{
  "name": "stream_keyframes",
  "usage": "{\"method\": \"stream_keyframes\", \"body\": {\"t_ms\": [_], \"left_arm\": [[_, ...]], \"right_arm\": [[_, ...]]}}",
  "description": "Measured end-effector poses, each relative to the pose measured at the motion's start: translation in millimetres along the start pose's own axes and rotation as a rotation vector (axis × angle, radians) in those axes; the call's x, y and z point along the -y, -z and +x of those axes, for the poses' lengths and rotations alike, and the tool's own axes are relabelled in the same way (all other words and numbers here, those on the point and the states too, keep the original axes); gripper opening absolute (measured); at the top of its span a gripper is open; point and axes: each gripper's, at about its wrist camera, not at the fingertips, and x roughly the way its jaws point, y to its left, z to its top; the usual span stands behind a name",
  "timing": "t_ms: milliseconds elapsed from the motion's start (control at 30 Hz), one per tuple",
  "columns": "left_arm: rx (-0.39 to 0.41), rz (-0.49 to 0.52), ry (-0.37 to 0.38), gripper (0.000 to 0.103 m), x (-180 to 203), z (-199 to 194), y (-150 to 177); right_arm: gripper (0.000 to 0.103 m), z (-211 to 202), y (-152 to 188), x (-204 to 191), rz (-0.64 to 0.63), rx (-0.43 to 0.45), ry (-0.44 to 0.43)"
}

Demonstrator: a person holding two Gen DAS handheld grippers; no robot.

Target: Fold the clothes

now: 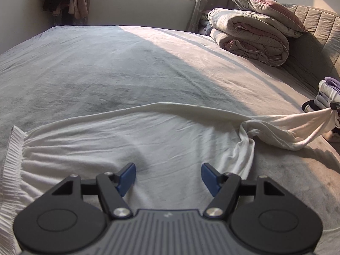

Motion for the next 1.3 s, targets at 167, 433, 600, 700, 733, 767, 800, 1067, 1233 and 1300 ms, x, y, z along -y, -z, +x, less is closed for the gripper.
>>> {"method": "stream_keyframes", "body": {"t_ms": [167,433,600,700,733,767,800,1067,1233,1300], "left_arm": [[0.007,0.076,-0.051,0.070,3.0,0.6,-6.0],[0.018,0.191,-0.128,0.070,7.3,2.5,-17.1],[0.020,0.225,-0.134,0.070,8.9,20.5,-41.8],[0.023,0.274,-0.144,0.070,10.4,32.5,-57.6],[0.021,0.290,-0.144,0.070,9.7,35.7,-61.8],[0.015,0.305,-0.139,0.070,8.0,38.1,-64.7],[0.010,0.319,-0.134,0.070,6.3,40.5,-67.6],[-0.017,0.321,-0.105,0.071,-26.2,54.0,-64.7],[-0.022,0.247,-0.055,0.080,-49.4,62.2,-60.6],[-0.013,0.219,-0.034,0.081,-54.6,62.5,-58.9]], "right_arm": [[0.000,28.1,10.1,1.8,-0.003,-0.005,0.024],[0.009,39.6,30.3,11.2,0.155,-0.072,-0.179],[0.048,35.4,14.5,-5.8,0.106,-0.061,-0.334],[0.048,32.6,1.8,-18.3,0.074,-0.040,-0.440],[0.048,32.4,-3.1,-23.5,0.064,-0.036,-0.478],[0.048,32.4,-7.8,-29.3,0.049,-0.032,-0.508],[0.048,32.6,-12.2,-35.7,0.032,-0.028,-0.532],[0.041,52.2,-28.9,-88.4,-0.087,-0.060,-0.655],[0.001,45.7,-38.1,-104.9,-0.167,-0.059,-0.656],[0.001,43.8,-43.8,-110.2,-0.200,-0.039,-0.605]]}}
